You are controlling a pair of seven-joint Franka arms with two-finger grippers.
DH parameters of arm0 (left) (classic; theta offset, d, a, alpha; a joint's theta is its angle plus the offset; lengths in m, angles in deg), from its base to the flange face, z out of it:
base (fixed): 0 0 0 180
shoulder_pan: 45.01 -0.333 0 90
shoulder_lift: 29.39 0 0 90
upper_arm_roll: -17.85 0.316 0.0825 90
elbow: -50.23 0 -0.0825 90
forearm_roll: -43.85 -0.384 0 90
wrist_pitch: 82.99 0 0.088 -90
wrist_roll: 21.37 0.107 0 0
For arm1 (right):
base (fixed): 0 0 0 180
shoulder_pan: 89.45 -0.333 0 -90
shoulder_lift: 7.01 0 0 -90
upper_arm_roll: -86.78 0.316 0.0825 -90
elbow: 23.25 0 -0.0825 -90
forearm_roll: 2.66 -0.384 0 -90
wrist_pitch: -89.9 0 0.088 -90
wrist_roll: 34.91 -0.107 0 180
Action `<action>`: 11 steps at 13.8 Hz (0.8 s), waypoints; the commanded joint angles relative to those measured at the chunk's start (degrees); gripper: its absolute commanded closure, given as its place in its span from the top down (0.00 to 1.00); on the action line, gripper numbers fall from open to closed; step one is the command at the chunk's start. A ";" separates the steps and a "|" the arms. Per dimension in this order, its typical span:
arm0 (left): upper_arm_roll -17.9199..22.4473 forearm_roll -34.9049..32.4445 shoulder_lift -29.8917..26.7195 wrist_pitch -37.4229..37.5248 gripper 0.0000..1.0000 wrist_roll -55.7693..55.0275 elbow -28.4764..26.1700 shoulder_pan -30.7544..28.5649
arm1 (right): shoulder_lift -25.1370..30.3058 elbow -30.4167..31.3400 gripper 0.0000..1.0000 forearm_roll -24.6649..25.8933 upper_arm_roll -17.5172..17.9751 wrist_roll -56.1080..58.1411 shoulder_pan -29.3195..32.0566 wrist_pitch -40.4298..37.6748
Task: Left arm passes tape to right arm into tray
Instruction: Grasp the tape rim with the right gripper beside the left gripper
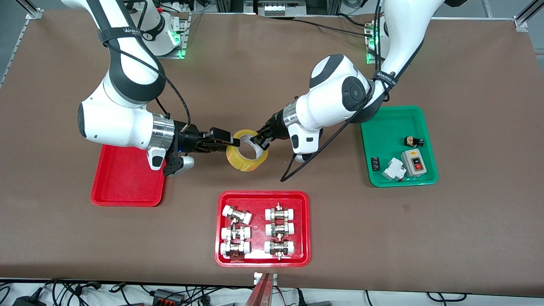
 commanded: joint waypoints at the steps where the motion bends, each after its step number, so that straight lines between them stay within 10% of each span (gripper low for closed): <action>1: -0.05 0.92 0.63 -0.02 0.00 0.09 2.00 0.52 | -0.40 -1.01 0.00 -1.47 -0.29 0.87 -0.70 0.19; 4: 0.21 -1.18 0.46 0.07 0.05 2.01 2.00 0.34 | -0.40 -1.53 0.00 -1.38 -0.29 1.14 -0.52 0.10; 5: 0.21 -1.45 0.28 0.16 0.61 2.37 2.00 0.08 | -0.40 -1.71 0.00 -1.38 -0.29 1.14 -0.52 0.10; 6: 0.12 -1.36 0.19 0.42 0.95 2.37 2.08 -0.10 | -0.40 -1.80 0.00 -1.38 -0.29 0.79 -0.52 0.10; 11: 0.38 -4.33 -6.65 11.62 1.00 2.81 1.99 -9.05 | -0.31 -1.89 0.00 -1.30 -0.37 0.52 -0.43 0.02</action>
